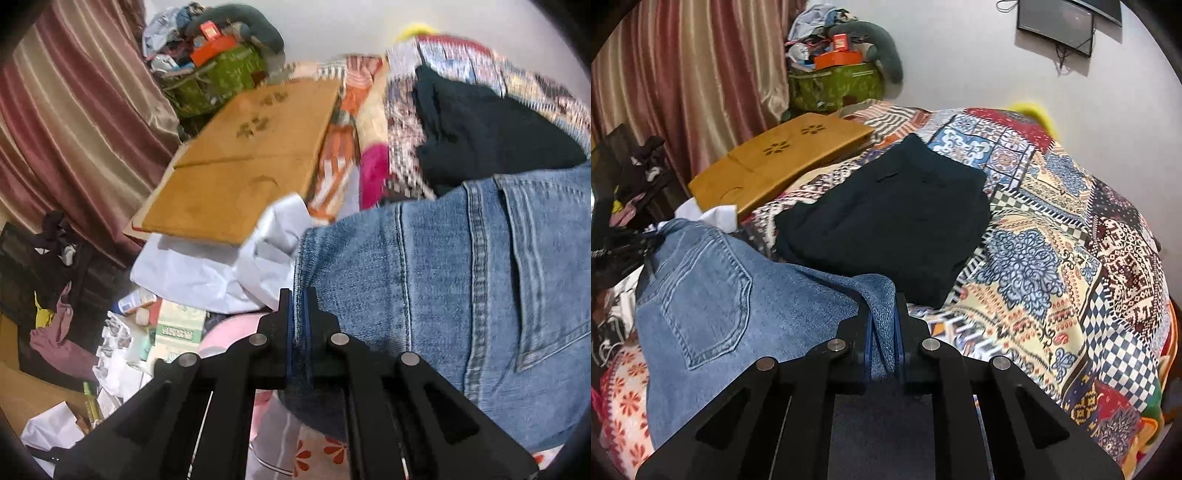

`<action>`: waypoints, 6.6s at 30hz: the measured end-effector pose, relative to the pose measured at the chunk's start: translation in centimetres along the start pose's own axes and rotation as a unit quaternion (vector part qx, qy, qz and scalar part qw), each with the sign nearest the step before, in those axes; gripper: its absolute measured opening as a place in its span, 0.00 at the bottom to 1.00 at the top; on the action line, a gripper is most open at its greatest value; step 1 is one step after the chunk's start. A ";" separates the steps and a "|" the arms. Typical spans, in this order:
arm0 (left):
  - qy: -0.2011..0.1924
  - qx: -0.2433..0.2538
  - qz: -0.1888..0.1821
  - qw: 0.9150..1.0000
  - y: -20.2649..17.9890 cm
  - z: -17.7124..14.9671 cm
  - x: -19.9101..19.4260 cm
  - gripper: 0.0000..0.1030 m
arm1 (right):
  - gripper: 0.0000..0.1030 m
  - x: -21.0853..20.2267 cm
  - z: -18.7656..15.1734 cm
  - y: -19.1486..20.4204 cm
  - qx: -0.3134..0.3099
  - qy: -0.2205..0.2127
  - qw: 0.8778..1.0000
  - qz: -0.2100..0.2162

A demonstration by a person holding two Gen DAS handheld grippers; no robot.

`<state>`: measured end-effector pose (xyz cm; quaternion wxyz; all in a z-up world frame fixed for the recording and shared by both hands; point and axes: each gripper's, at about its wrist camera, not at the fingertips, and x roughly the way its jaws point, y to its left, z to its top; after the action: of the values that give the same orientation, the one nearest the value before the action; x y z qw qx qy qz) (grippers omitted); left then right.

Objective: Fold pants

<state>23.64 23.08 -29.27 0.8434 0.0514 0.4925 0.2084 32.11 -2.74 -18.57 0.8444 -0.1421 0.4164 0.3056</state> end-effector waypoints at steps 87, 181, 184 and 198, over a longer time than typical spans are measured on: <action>0.022 0.067 -0.151 0.986 -14.6 1.3 -7.0 0.83 | 0.72 -11.2 -15.2 -2.6 0.182 0.033 0.983 0.017; 0.016 0.116 -0.226 0.967 -25.8 0.8 -12.7 0.97 | 0.16 -19.4 -38.2 -21.0 0.563 -0.072 0.804 -0.180; 0.017 0.118 -0.224 0.967 -25.7 0.8 -12.9 0.97 | 0.11 -20.8 -36.7 -20.3 0.532 -0.085 0.818 -0.202; -0.026 0.101 -0.254 0.962 -22.5 1.0 -15.4 0.97 | 0.07 -28.5 -23.7 -15.2 0.398 -0.210 0.871 -0.198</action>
<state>24.70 -3.42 -22.81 0.8714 0.0148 0.4861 -0.0646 13.84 -37.55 -10.83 0.9397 0.1940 0.2791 -0.0368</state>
